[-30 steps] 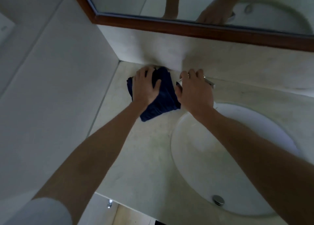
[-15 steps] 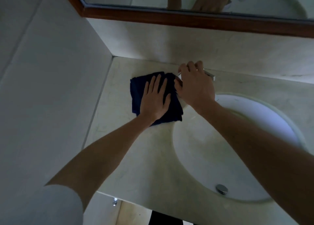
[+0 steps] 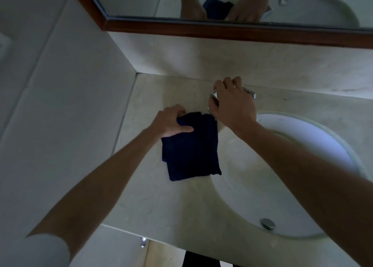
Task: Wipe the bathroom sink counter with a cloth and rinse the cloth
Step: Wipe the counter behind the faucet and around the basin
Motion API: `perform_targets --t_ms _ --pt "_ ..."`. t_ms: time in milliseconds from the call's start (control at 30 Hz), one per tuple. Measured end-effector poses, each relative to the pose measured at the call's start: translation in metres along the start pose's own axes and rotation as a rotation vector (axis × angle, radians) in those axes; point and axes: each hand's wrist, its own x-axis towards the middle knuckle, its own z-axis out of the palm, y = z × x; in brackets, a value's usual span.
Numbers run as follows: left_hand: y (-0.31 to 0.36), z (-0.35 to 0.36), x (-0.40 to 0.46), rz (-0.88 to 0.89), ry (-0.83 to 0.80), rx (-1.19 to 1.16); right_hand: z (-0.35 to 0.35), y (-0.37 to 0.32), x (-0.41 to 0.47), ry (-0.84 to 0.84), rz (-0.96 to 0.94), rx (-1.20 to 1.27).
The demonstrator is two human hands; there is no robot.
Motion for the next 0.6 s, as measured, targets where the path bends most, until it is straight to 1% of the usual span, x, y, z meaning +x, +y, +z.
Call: perform_targets --t_ms 67,100,167,300,400,433,500,600 --pt "0.004 -0.010 0.009 0.005 -0.192 -0.001 0.001 0.000 0.000 -0.001 0.009 0.011" --pt "0.007 -0.012 0.012 0.030 -0.240 0.022 0.001 0.000 0.000 -0.004 0.013 0.017" --pt "0.008 -0.014 0.017 0.090 -0.267 0.058 0.001 0.000 0.000 -0.011 0.021 0.025" --pt "0.006 -0.034 0.027 0.148 -0.247 0.106 0.000 0.000 0.001 -0.017 0.022 0.034" --pt "0.012 -0.062 0.037 0.183 -0.116 0.132 -0.003 0.000 0.001 -0.033 0.021 0.033" --pt "0.014 -0.073 0.040 0.192 -0.042 0.152 -0.003 0.000 0.001 -0.040 0.026 0.038" --pt "0.021 -0.090 0.042 0.223 0.129 0.262 -0.004 -0.001 0.001 -0.050 0.040 0.054" --pt "0.030 -0.095 0.031 0.388 0.381 0.449 -0.004 -0.001 0.001 -0.047 0.044 0.061"
